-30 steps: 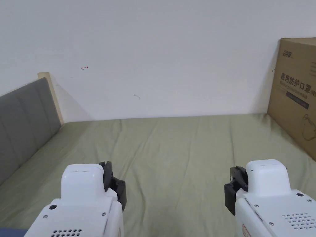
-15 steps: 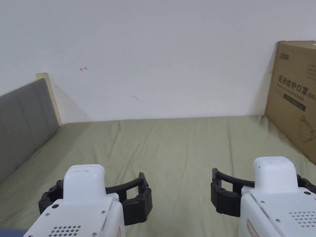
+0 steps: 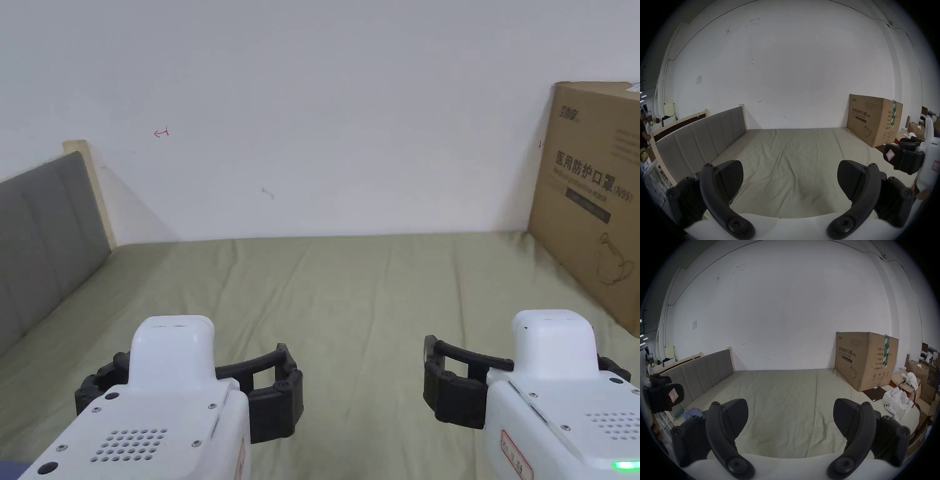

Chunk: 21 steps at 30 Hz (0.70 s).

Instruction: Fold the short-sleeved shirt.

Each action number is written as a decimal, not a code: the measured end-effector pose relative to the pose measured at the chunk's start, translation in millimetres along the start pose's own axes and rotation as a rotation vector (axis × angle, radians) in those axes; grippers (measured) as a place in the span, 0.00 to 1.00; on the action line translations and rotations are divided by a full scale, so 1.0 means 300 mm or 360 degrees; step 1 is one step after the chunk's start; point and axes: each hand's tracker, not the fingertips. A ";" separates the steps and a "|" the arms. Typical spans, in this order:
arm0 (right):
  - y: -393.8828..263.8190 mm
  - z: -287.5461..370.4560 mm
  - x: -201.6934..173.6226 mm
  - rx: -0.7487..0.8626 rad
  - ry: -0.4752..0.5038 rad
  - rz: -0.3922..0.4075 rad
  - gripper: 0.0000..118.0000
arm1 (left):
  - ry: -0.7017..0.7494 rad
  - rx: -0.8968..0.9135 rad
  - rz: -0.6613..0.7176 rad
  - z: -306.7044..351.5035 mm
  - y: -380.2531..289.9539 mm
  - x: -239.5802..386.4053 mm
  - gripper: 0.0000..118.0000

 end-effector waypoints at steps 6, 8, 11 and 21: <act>-0.002 -0.008 0.014 -0.0015 0.0015 -0.0047 0.91 | 0.0053 -0.0055 -0.0091 0.001 -0.002 0.025 0.99; -0.003 -0.016 0.014 -0.0032 0.0015 -0.0054 0.91 | 0.0054 -0.0059 -0.0087 0.001 -0.002 0.027 0.99; -0.004 -0.022 0.011 -0.0059 0.0017 -0.0050 0.91 | 0.0026 -0.0080 -0.0059 0.001 -0.002 0.029 0.99; -0.014 -0.021 -0.007 -0.0066 0.0043 -0.0019 0.91 | 0.0034 -0.0115 0.0036 -0.022 -0.006 0.019 0.99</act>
